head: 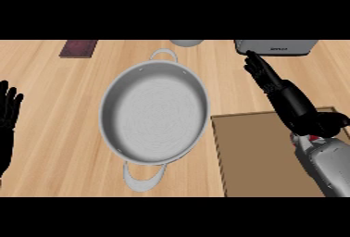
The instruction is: Pick the can from the tray and place it in the pot
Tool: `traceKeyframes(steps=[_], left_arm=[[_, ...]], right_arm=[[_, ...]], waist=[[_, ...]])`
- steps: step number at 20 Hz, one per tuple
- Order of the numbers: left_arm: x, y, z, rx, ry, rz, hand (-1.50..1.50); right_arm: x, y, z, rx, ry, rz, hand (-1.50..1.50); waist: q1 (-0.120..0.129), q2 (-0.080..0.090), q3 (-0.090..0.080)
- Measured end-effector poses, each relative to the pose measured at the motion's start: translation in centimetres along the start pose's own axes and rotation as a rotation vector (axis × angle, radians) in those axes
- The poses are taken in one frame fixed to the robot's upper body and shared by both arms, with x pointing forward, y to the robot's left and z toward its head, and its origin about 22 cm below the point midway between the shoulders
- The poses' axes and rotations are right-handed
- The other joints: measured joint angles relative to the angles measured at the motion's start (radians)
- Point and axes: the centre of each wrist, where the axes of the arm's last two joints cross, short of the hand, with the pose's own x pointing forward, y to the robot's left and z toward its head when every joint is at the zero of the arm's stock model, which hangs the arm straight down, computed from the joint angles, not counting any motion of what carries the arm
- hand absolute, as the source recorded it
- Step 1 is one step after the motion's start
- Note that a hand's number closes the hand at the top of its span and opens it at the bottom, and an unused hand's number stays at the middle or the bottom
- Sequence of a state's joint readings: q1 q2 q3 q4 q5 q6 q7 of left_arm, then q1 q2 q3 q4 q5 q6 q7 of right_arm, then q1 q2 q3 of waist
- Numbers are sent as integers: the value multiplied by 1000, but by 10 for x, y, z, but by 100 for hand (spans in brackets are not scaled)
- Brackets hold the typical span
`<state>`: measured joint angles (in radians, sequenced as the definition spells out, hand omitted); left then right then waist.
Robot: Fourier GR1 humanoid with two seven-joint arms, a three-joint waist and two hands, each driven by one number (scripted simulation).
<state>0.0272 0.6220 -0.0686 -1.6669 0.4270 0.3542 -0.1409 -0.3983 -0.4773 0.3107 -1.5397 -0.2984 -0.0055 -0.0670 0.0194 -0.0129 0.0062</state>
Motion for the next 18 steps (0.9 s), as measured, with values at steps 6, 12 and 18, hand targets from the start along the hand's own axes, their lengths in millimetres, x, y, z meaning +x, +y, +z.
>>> traceKeyframes(steps=[6,12,18], left_arm=[[-21,12,0,19,183,-199,0],[-50,16,16,38,439,-257,0],[-48,-3,0,8,519,-281,0]], right_arm=[[-10,-40,23,-22,76,2,150],[-16,-83,53,-398,42,334,-150],[-17,-80,104,-484,18,486,-150]], waist=[[-34,14,-4],[-83,15,-5],[-57,11,-6]])
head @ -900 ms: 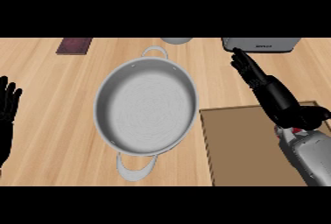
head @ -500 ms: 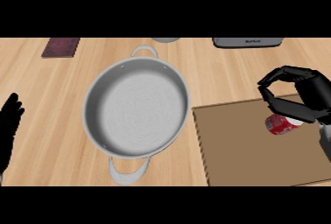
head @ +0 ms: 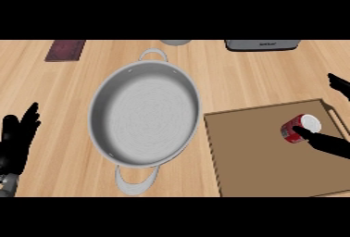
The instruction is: Pick the can from the tray and place it in the pot
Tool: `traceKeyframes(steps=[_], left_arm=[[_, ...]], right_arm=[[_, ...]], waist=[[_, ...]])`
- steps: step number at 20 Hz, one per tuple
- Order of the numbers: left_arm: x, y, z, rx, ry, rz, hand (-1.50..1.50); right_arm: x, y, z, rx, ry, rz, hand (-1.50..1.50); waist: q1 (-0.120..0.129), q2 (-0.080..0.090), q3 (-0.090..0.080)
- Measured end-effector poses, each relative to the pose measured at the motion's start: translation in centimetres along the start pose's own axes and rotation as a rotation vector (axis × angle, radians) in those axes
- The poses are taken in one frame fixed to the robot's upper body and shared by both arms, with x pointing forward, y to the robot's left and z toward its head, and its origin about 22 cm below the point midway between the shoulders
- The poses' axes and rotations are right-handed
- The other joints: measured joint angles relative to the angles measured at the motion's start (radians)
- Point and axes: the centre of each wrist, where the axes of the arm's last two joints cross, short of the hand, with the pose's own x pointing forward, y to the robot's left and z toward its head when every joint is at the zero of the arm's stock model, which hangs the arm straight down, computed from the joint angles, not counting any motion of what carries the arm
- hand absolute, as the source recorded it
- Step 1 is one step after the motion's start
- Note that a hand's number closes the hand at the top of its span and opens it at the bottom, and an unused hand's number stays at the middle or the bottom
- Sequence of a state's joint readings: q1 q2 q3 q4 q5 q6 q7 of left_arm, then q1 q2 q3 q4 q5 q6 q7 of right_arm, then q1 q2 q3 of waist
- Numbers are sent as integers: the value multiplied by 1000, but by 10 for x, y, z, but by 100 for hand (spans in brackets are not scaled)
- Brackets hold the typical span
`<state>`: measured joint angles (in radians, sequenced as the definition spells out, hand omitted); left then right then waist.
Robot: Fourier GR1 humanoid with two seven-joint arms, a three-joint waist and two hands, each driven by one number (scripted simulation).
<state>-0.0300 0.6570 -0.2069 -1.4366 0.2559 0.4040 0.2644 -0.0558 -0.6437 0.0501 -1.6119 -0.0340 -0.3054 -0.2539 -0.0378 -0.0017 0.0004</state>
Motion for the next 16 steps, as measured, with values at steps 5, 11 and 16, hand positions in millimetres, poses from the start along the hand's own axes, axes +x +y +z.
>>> traceKeyframes(steps=[5,11,16], left_arm=[[4,0,-6,-6,22,-11,0],[10,-8,-7,-16,19,-16,0],[12,-13,-9,-29,9,-16,0]], right_arm=[[20,-30,7,98,82,195,-150],[60,-59,-1,279,215,417,-150],[87,-64,-8,477,354,528,-150]], waist=[[8,-2,-2],[12,-3,-4],[27,0,-4]])
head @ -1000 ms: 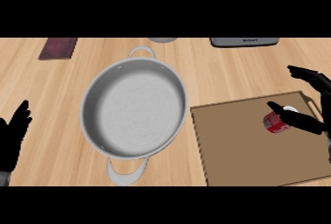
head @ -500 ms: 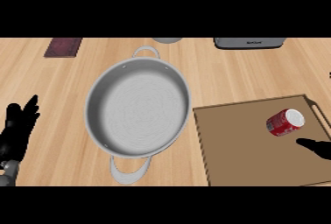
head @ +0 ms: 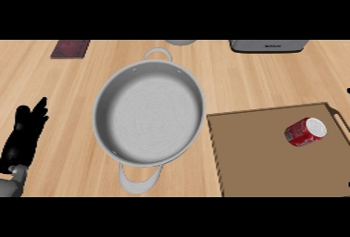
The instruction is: Pick the can from the tray and place it in the pot
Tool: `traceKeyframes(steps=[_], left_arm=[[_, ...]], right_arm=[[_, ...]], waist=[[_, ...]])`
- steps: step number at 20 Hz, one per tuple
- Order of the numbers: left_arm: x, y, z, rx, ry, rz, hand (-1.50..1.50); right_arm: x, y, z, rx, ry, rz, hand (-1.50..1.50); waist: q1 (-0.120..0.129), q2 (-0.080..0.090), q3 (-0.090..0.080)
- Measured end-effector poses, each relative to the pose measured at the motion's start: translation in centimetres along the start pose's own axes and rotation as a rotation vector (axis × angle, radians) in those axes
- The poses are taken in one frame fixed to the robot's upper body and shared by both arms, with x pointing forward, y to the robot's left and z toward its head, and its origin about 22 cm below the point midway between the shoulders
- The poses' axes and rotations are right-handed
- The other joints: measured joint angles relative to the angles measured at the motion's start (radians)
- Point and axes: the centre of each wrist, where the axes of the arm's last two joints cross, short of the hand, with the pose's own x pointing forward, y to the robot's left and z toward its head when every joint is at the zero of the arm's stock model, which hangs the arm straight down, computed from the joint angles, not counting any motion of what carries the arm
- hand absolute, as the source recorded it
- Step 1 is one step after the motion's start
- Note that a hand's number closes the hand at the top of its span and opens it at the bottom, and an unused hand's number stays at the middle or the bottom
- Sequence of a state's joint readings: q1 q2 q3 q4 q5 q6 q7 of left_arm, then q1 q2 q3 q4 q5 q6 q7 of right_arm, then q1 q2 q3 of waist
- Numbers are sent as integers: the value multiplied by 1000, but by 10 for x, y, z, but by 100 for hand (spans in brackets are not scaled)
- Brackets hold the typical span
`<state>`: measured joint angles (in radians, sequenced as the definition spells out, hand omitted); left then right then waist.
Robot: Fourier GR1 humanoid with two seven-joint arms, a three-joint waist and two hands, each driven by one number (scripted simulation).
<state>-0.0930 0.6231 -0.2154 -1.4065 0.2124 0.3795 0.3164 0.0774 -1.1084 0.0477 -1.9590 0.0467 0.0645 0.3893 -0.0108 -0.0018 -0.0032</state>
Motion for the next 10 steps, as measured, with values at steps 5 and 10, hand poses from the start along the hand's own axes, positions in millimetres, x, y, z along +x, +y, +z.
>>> traceKeyframes(steps=[5,10], left_arm=[[0,-8,-1,-7,-5,-7,0],[2,-7,-4,-17,0,-11,0]], right_arm=[[19,-7,1,141,69,47,-150],[20,-1,-7,186,143,66,-150]], waist=[[11,2,1],[16,2,2]])
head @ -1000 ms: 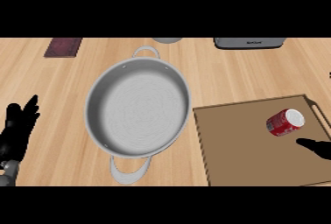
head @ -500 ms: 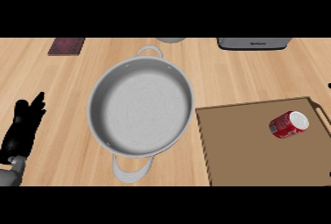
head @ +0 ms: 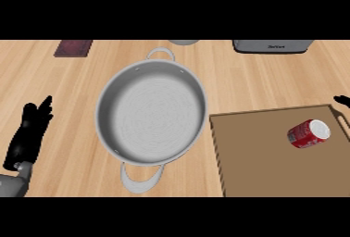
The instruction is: Pick the can from the tray and place it in the pot
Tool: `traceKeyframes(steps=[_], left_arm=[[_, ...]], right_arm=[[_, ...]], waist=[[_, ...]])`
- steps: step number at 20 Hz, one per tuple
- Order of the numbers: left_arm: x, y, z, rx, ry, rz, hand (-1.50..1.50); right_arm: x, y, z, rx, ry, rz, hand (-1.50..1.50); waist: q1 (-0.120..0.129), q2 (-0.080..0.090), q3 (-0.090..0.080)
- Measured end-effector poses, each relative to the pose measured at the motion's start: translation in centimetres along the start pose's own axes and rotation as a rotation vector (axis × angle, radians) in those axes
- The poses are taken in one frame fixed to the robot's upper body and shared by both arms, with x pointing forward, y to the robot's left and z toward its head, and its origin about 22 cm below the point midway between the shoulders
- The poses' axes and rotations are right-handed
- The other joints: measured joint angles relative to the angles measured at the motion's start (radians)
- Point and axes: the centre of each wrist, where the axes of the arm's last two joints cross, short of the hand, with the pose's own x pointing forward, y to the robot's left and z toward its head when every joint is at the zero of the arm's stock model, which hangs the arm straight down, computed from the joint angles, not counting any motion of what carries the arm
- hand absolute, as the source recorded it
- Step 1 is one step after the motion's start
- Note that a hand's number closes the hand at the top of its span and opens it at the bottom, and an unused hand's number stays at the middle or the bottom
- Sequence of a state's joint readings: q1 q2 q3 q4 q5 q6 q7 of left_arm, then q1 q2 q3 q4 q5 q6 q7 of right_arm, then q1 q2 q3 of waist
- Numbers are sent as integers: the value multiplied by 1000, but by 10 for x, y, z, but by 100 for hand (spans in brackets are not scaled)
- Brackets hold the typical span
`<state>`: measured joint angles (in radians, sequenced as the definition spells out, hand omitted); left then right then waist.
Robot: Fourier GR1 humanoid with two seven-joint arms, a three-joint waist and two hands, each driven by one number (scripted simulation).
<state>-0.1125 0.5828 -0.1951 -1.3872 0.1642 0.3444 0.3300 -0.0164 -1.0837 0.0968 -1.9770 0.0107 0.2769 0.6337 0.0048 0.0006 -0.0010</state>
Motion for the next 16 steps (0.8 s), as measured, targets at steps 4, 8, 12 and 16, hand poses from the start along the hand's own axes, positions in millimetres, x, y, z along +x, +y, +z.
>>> traceKeyframes(steps=[4,8,12,16], left_arm=[[-7,0,2,3,2,11,0],[4,4,-3,4,-1,10,0],[4,1,-2,5,1,0,0],[3,1,5,2,-1,1,0]], right_arm=[[-5,8,-7,11,28,-11,-150],[-5,18,-17,28,50,-5,-150],[-9,35,-32,34,64,5,-150],[-18,49,-50,36,59,1,-150]], waist=[[-2,-1,1],[-3,0,1],[-2,0,1],[0,0,1]])
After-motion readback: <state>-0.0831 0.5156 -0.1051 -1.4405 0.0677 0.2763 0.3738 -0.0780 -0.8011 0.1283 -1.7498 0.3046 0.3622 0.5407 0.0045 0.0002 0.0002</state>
